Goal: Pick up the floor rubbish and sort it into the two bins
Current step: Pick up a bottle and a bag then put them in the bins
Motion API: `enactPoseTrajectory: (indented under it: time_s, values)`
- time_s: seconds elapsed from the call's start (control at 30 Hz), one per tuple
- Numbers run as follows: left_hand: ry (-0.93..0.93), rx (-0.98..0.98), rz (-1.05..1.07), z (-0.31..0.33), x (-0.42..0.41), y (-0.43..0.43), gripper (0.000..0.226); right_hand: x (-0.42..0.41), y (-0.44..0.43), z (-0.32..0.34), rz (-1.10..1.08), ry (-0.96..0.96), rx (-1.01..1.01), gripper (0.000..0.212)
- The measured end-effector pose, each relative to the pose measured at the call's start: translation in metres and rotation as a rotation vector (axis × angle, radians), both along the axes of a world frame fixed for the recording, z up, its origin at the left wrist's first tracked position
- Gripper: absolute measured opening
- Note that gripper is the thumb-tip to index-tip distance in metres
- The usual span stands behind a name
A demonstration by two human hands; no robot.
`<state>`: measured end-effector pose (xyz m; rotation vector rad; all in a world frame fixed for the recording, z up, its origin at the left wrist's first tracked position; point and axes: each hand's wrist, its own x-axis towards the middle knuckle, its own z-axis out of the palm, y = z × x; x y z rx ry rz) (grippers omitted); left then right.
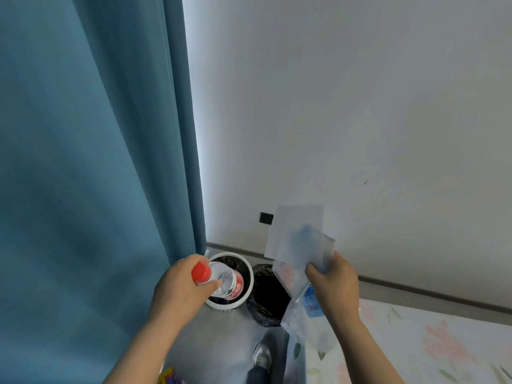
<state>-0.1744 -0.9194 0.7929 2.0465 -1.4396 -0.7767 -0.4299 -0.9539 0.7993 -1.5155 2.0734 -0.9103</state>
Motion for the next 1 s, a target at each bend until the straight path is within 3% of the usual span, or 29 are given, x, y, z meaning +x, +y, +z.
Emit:
enactPoseTrajectory:
  time_s: [0.57, 0.73, 0.9, 1.0]
  values:
    - [-0.125, 0.212, 0.053, -0.084, -0.042, -0.169, 0.042, -0.036, -0.204, -0.097, 0.066, -0.284, 0.217, 0.016]
    - [-0.162, 0.300, 0.064, -0.126, -0.039, -0.191, 0.038, -0.029, -0.233, -0.144, -0.019, -0.427, 0.313, 0.031]
    - [-0.198, 0.385, 0.047, -0.178, -0.032, -0.212, 0.030, -0.022, -0.252, -0.203, -0.132, -0.502, 0.365, 0.016]
    - [-0.228, 0.408, 0.055, -0.216, -0.025, -0.222, 0.031, -0.022, -0.258, -0.242, -0.206, -0.523, 0.375, 0.034]
